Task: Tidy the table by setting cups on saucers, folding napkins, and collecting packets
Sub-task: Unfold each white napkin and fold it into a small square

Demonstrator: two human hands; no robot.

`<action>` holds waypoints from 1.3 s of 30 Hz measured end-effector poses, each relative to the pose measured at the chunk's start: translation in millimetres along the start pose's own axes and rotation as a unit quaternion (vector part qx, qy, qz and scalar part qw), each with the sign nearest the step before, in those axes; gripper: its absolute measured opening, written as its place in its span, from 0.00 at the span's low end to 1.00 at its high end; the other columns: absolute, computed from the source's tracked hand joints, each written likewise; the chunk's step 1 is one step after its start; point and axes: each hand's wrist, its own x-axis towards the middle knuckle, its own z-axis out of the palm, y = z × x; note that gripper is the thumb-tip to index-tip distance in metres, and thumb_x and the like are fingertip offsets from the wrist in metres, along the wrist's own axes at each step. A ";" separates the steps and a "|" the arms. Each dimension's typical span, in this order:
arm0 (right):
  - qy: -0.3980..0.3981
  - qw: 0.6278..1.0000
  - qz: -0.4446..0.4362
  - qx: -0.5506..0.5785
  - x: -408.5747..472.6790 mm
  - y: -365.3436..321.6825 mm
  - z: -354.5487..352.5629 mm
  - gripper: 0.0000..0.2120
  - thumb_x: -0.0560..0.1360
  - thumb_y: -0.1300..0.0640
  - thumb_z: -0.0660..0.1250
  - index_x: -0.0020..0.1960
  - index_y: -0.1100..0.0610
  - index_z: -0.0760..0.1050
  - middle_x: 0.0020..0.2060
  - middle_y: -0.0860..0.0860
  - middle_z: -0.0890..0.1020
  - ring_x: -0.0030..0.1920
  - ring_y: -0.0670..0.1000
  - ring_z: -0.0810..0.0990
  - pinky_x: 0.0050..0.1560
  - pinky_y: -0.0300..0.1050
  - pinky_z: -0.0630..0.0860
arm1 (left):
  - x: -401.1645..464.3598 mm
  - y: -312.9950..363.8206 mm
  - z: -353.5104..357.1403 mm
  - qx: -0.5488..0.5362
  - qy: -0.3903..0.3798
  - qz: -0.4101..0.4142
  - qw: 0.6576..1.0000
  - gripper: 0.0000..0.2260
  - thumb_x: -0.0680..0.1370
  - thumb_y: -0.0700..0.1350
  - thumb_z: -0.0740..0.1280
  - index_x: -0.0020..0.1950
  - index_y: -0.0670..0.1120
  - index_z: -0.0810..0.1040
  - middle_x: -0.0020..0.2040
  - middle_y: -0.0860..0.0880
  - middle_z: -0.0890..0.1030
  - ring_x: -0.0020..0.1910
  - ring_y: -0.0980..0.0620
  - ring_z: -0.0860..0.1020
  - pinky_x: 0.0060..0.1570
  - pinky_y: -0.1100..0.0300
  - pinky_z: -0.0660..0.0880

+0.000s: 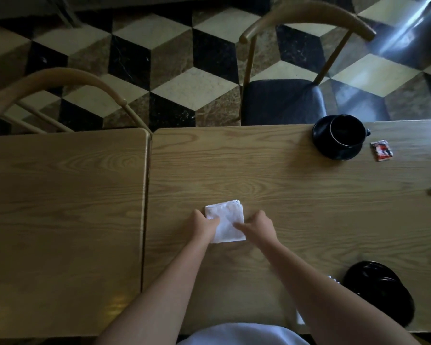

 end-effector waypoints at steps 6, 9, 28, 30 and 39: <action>-0.098 0.983 0.046 0.149 -16.8 -21.7 -17.6 0.15 0.69 0.53 0.74 0.51 0.61 0.83 0.40 0.53 0.83 0.35 0.49 0.79 0.33 0.38 0.70 | -19.4 20.0 -13.7 -0.099 -0.054 0.022 0.993 0.15 0.68 0.44 0.73 0.52 0.40 0.79 0.47 0.42 0.84 0.46 0.44 0.83 0.45 0.52 0.81; -0.099 0.956 -0.027 0.273 -45.2 -21.7 -50.2 0.10 0.70 0.56 0.74 0.48 0.61 0.83 0.35 0.54 0.79 0.34 0.50 0.76 0.31 0.39 0.66 | -48.2 42.0 -24.5 -0.255 -0.147 0.070 0.953 0.15 0.67 0.41 0.72 0.51 0.36 0.80 0.45 0.38 0.82 0.41 0.43 0.82 0.42 0.51 0.77; 0.089 0.791 -0.258 0.547 -221.9 97.5 -262.0 0.12 0.78 0.56 0.69 0.60 0.58 0.79 0.51 0.57 0.83 0.51 0.55 0.82 0.46 0.47 0.81 | -287.1 154.1 40.4 -0.258 -0.415 0.404 0.773 0.13 0.77 0.45 0.68 0.61 0.50 0.81 0.57 0.36 0.82 0.51 0.40 0.81 0.53 0.37 0.78; 0.108 0.789 -0.257 0.548 -228.4 117.9 -277.3 0.10 0.78 0.56 0.68 0.57 0.58 0.80 0.49 0.58 0.82 0.51 0.55 0.81 0.46 0.47 0.81 | -312.5 160.9 61.1 -0.278 -0.423 0.404 0.762 0.13 0.79 0.49 0.66 0.61 0.45 0.80 0.51 0.37 0.82 0.46 0.43 0.81 0.45 0.45 0.80; 0.137 0.828 -0.247 0.483 -247.3 238.1 -367.5 0.14 0.79 0.48 0.68 0.58 0.56 0.82 0.47 0.54 0.82 0.48 0.52 0.80 0.49 0.49 0.78 | -397.0 176.7 185.6 -0.332 -0.376 0.358 0.787 0.13 0.78 0.49 0.67 0.59 0.44 0.81 0.54 0.34 0.81 0.48 0.38 0.80 0.47 0.39 0.78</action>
